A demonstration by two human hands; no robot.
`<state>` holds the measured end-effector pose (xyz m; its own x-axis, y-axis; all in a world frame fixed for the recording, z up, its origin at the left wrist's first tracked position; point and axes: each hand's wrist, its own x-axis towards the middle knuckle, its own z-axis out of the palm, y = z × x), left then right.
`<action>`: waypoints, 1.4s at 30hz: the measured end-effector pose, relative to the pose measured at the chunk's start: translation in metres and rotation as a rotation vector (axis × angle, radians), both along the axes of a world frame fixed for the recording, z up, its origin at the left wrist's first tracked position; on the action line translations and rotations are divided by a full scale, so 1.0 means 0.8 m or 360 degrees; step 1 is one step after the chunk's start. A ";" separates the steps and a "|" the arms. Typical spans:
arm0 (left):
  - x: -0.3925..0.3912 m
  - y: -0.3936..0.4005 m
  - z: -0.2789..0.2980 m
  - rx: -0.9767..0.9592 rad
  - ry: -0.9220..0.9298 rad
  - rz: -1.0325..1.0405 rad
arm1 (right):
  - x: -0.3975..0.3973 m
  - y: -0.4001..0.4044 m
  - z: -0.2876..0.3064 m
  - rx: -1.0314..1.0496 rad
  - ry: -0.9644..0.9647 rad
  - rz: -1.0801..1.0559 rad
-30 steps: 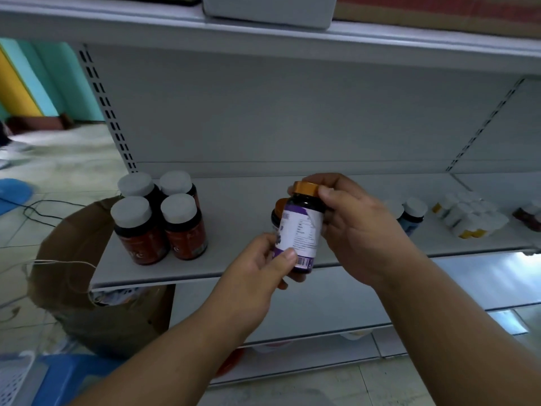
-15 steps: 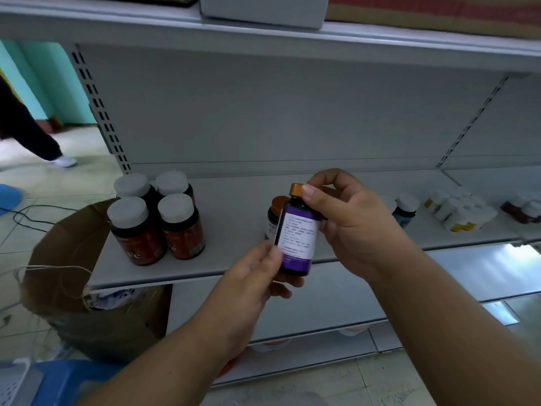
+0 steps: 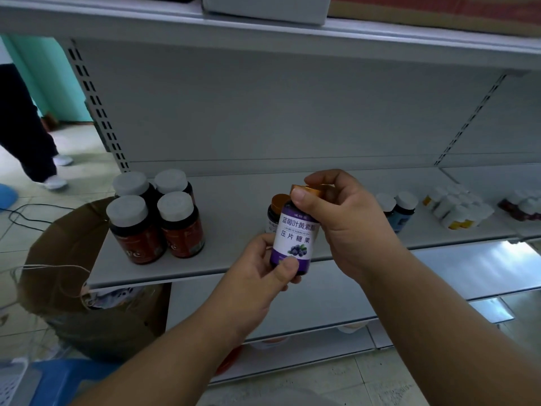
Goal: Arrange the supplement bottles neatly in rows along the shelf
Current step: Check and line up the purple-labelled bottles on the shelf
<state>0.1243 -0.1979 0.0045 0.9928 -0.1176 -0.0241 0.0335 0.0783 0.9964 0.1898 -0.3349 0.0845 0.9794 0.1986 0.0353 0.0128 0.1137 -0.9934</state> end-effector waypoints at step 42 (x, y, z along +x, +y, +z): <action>-0.022 -0.060 0.068 0.0131 0.0632 0.0234 | 0.020 -0.054 -0.012 -0.0617 0.0248 0.0497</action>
